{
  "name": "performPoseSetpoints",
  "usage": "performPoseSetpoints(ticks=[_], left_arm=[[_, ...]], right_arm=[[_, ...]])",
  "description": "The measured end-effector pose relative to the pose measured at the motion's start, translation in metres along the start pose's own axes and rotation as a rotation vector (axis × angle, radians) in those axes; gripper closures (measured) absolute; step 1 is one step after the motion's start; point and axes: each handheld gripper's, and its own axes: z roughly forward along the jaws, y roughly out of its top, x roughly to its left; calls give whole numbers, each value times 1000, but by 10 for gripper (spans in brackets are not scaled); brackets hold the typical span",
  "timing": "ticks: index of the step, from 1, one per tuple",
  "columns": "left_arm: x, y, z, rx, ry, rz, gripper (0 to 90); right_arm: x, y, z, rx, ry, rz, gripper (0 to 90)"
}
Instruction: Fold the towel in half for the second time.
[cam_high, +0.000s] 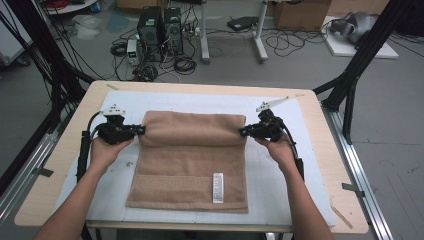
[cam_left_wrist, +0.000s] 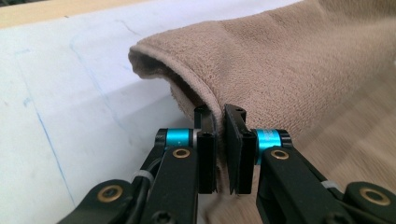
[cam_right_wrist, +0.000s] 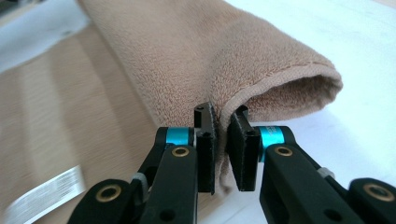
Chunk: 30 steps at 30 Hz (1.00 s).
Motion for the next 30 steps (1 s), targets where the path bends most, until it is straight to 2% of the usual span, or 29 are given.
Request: performPoseSetpoints(ticks=[6, 11, 14, 17, 19, 22, 25, 28, 30], left_arm=[[-20, -34, -19, 5, -56, 34, 831], [-26, -65, -22, 31, -87, 13, 826], [-28, -73, -21, 34, -87, 0, 802], [-26, -72, -23, 35, -82, -8, 738], [-25, -69, -27, 45, -74, -4, 657], [-24, -62, -32, 54, -61, 14, 592], [-22, -53, -37, 37, -58, 16, 590], [-20, -42, -38, 18, -31, 23, 575], [-17, -34, -35, 25, -6, 32, 560]], right_arm=[[28, -24, -1, 59, 50, -61, 813], [33, -53, 7, 75, 78, -25, 810], [32, -64, 12, 66, 85, 0, 783], [32, -63, 8, 49, 67, 11, 667], [32, -60, 2, 47, 55, -2, 623], [31, -52, -7, 36, 17, -5, 527], [29, -43, -12, 14, -17, 2, 454], [26, -34, -15, -4, -40, -5, 436], [25, -28, -14, 4, -66, -14, 429]])
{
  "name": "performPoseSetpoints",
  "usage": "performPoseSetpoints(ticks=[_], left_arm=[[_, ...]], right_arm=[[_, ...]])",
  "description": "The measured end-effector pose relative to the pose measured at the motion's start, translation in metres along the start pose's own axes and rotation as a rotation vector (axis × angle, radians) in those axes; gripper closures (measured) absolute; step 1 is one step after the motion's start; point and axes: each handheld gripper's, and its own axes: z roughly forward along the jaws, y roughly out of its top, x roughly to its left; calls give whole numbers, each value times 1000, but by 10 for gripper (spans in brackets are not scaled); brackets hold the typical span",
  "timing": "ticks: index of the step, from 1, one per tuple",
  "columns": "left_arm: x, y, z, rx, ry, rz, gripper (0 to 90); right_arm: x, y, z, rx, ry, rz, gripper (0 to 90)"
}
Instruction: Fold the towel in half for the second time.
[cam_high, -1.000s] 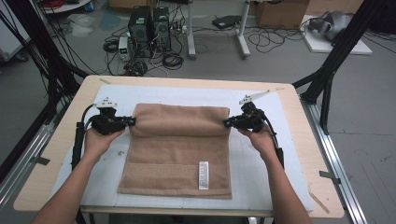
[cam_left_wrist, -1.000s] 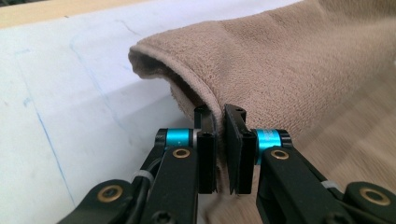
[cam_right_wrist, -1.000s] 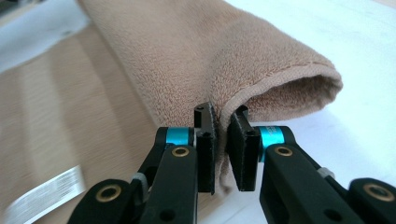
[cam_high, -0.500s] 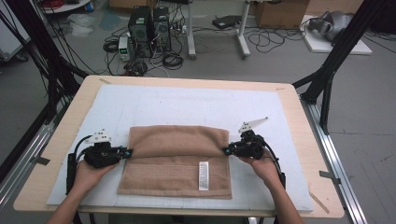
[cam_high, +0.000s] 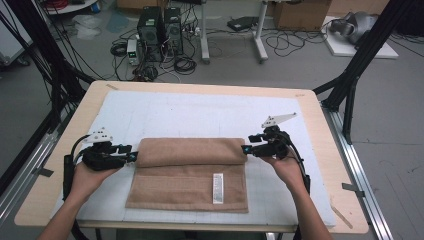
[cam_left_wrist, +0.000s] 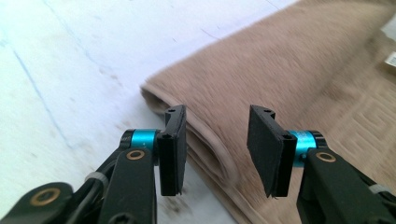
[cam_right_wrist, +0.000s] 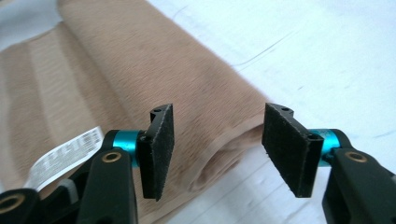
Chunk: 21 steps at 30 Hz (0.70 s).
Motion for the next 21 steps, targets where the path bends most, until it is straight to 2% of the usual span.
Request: performPoseSetpoints(ticks=[2, 6, 8, 10, 12, 15, 17, 19, 21], left_arm=[[3, 8, 6, 1, 31, -4, 524], [8, 23, 23, 13, 56, -1, 484], [10, 28, 34, 1, 54, -24, 481], [12, 31, 47, 44, 75, -22, 472], [16, 31, 59, 82, 74, -31, 470], [21, 25, 73, 162, 83, -41, 472], [25, 21, 79, 192, 55, -63, 492], [26, 19, 80, 197, 26, -88, 535], [25, 19, 78, 201, 25, -67, 620]], right_arm=[[-3, 5, 4, 6, -26, -10, 416], [-12, 11, 16, 13, -57, 8, 388], [-16, 13, 25, 22, -64, 19, 376], [-19, 15, 33, 27, -62, 32, 373], [-21, 15, 42, 47, -64, 36, 371], [-26, 11, 54, 95, -47, 56, 369], [-28, 7, 60, 118, -24, 75, 391], [-29, 5, 62, 122, 8, 95, 445], [-30, 3, 62, 123, 59, 103, 566]])
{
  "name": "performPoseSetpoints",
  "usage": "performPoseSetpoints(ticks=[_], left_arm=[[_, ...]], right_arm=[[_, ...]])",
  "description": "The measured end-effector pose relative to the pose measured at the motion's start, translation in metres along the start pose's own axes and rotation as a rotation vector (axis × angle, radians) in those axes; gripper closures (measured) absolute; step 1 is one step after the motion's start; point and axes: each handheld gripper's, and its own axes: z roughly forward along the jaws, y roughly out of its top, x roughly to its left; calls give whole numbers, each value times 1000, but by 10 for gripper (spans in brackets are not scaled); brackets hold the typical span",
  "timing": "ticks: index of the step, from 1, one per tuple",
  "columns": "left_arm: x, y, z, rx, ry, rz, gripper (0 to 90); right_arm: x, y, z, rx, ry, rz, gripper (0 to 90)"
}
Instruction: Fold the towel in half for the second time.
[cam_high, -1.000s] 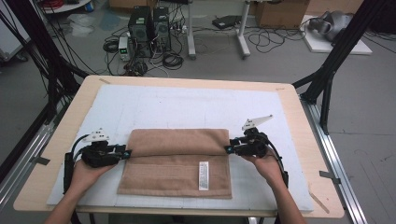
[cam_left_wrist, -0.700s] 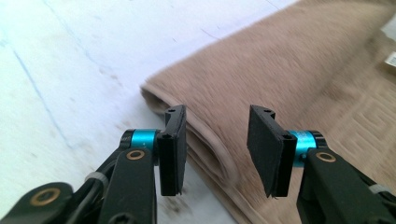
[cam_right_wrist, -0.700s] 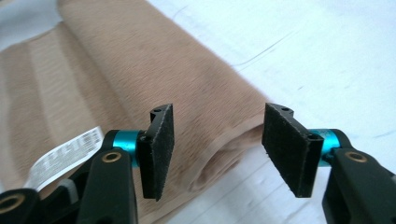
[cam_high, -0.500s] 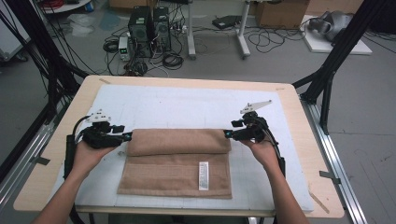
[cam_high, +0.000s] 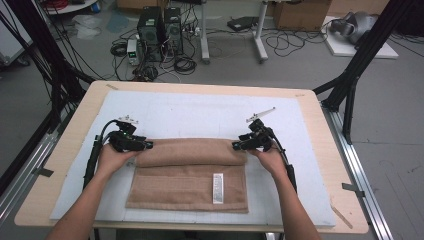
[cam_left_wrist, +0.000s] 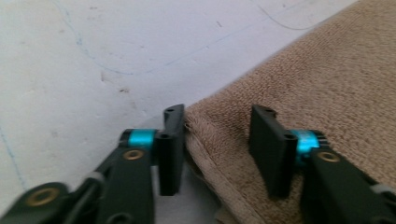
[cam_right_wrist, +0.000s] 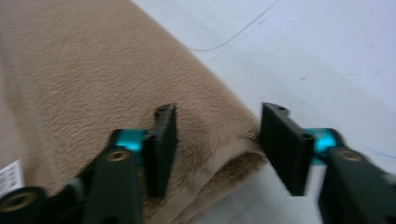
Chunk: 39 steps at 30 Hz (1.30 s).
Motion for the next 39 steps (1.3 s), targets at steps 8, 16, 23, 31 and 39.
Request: performPoseSetpoints(ticks=[8, 16, 23, 31, 39], left_arm=[[-5, -1, -9, -16, 5, 37, 839], [-16, -6, -55, -169, -28, 79, 851], [-48, -53, -111, -298, -156, 198, 842], [-43, -63, -112, -349, -185, 194, 558], [-29, -47, -65, -224, -52, 144, 564]], right_arm=[[10, 1, -5, 3, 51, -79, 810], [28, 1, -35, -64, 67, -146, 817], [80, -22, -80, -137, 183, -309, 736], [82, -31, -89, -141, 149, -313, 559], [42, -18, -48, -108, 28, -197, 528]])
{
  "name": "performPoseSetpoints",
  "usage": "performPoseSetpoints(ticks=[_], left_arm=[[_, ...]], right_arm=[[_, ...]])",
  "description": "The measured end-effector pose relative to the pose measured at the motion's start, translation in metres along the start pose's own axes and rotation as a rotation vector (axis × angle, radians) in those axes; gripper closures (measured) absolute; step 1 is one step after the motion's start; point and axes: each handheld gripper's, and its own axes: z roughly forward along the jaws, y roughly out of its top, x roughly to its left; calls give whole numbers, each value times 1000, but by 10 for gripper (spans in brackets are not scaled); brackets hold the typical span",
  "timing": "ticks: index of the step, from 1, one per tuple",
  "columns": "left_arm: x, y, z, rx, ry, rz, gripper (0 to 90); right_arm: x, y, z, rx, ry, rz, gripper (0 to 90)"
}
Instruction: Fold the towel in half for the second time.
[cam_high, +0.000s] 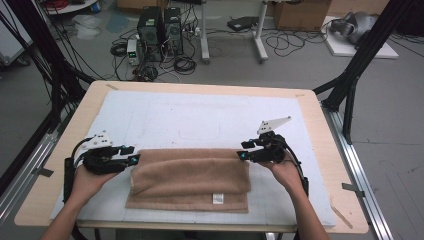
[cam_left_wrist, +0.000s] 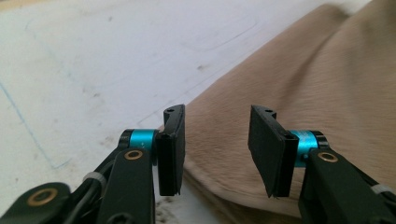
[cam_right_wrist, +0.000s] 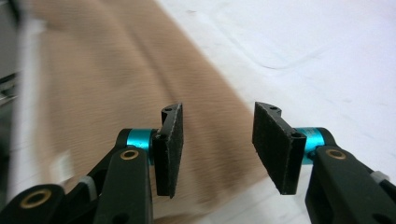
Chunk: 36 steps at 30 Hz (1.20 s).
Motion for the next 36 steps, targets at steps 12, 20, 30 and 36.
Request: performPoseSetpoints(ticks=[12, 20, 30, 36], left_arm=[[11, -7, 36, 140, -18, -46, 493], [6, -6, 36, 125, -36, -44, 790], [4, 25, 45, 18, 26, -67, 820], [19, 64, 58, -41, 83, -93, 822]], right_arm=[[-14, -14, 36, 121, -17, 58, 444], [-9, -12, 38, 163, 30, 2, 784], [-26, 11, 12, 118, -114, -22, 799], [-52, 42, -3, 85, -195, -11, 799]])
